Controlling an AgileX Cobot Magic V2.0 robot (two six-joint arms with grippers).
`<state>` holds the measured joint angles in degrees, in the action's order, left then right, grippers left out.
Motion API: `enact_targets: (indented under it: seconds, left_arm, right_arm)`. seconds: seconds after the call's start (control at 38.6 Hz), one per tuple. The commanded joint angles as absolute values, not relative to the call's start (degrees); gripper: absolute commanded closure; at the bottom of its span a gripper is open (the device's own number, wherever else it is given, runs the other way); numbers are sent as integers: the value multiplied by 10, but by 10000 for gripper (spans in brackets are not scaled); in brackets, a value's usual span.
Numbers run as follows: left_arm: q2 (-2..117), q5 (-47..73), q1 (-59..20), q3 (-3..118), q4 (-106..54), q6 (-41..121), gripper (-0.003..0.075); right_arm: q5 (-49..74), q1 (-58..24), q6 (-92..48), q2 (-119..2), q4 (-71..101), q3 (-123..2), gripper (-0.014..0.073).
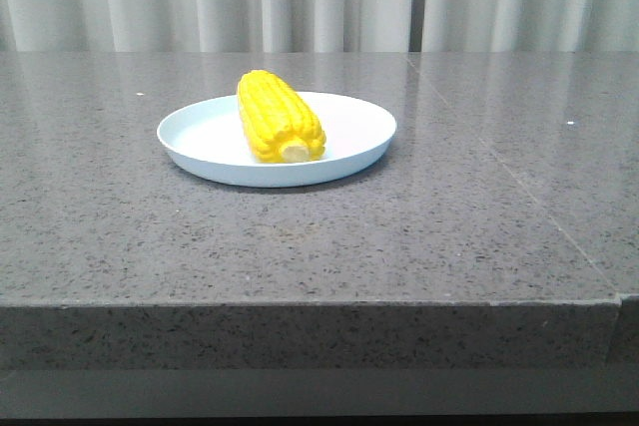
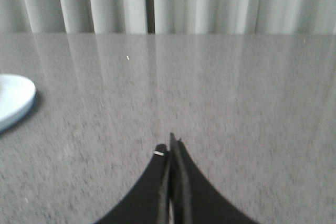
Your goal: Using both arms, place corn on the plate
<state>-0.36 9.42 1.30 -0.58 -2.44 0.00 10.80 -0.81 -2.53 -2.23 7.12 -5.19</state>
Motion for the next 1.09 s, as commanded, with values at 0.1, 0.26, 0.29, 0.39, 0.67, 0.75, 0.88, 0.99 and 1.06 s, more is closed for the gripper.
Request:
enact_targets:
  seconds: [0.1,0.26,0.29,0.39,0.67,0.75,0.88,0.99,1.06]
  left_arm:
    - [-13,50,14,-18,-30,0,741]
    - [-13,50,14,-18,-30,0,741]
    - [-13,50,14,-18,-30,0,741]
    - [-12,50,14,-18,-30,0,741]
    - [-12,50,14,-18,-30,0,741]
    - [-12,50,14,-18,-30,0,741]
    - [-12,50,14,-18,-30,0,741]
    - [-12,50,14,-18,-30,0,741]
    - [-12,50,14,-18,-30,0,741]
  right_arm:
    - [66,5,-36,17,94,4,611]
    - [107,6,-36,15,99,3,611]
    - [107,6,-36,15,99,3,611]
    - [107,6,-36,15,99,3,611]
    - [107,6,-36,15,99,3,611]
    - [107,6,-36,15,99,3,611]
    - [107,6,-36,15,99,3,611]
    - [107,6,-36,15,99,3,611]
    - [107,6,-36,15,99,3,611]
